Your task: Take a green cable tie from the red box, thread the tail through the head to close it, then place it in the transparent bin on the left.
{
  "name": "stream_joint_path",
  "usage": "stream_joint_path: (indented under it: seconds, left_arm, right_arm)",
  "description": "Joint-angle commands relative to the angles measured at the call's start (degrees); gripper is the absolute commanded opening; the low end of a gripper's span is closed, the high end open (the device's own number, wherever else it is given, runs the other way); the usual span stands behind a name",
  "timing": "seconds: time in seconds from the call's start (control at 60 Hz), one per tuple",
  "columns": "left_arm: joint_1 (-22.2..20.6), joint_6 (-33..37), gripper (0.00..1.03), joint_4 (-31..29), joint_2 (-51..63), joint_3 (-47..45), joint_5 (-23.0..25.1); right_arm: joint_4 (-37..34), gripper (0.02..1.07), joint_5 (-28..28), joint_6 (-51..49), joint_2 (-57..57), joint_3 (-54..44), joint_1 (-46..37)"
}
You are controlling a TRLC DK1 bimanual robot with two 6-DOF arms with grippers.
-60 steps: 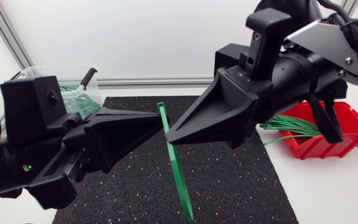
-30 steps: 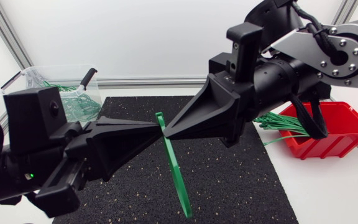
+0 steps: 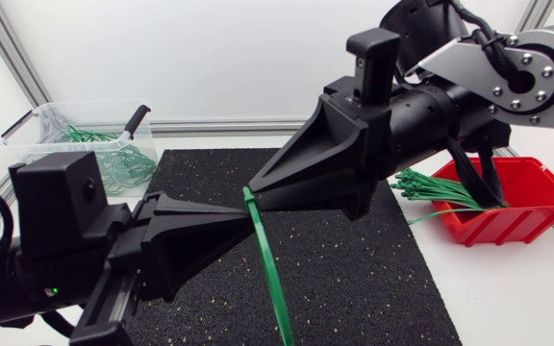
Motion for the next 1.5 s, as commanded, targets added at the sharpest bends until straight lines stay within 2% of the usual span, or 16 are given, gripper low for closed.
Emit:
stream_joint_path:
  seconds: [0.0,0.05,0.3,0.6,0.683,0.8,0.833,1.033,1.483]
  left_arm:
    - [-0.8,2.4,0.04,1.4,-0.4,-0.9,1.1]
    - [-0.6,3.3,0.04,1.3,-0.4,-1.1,1.1]
    - [-0.6,12.2,0.04,-0.2,0.2,-2.4,1.0]
    - [-1.2,20.4,0.04,-2.0,0.8,-2.8,-1.4]
    - [-1.2,21.4,0.04,-2.4,0.9,-2.2,-1.6]
    - [-1.4,22.3,0.04,-2.8,1.4,-1.7,-1.7]
    - [-1.5,22.9,0.04,-3.0,1.5,-1.6,-1.9]
    - [-2.0,23.3,0.04,-3.5,2.4,-0.6,-2.7]
    - [-4.2,23.4,0.04,-4.9,2.7,0.9,-4.8]
  right_arm:
    - [0.6,0.68,0.4,0.7,-0.5,-1.2,-0.9]
    - [0.7,0.71,0.2,0.7,-1.1,-1.4,-1.6]
    - [0.7,0.71,-0.6,-1.2,0.5,-1.3,-4.3]
    - [0.5,0.70,-0.2,-5.3,3.2,-1.1,-3.1]
    - [0.4,0.69,-0.1,-6.2,3.5,-1.4,-2.5]
    - [0.3,0.47,0.7,-7.9,3.3,-1.7,-2.0]
    - [0.2,0.45,0.8,-8.0,3.2,-1.8,-1.9]
    - [-3.7,0.45,1.9,-11.7,3.3,-2.3,-0.3]
    - [-4.0,0.45,2.9,-13.9,2.7,-4.4,-0.3]
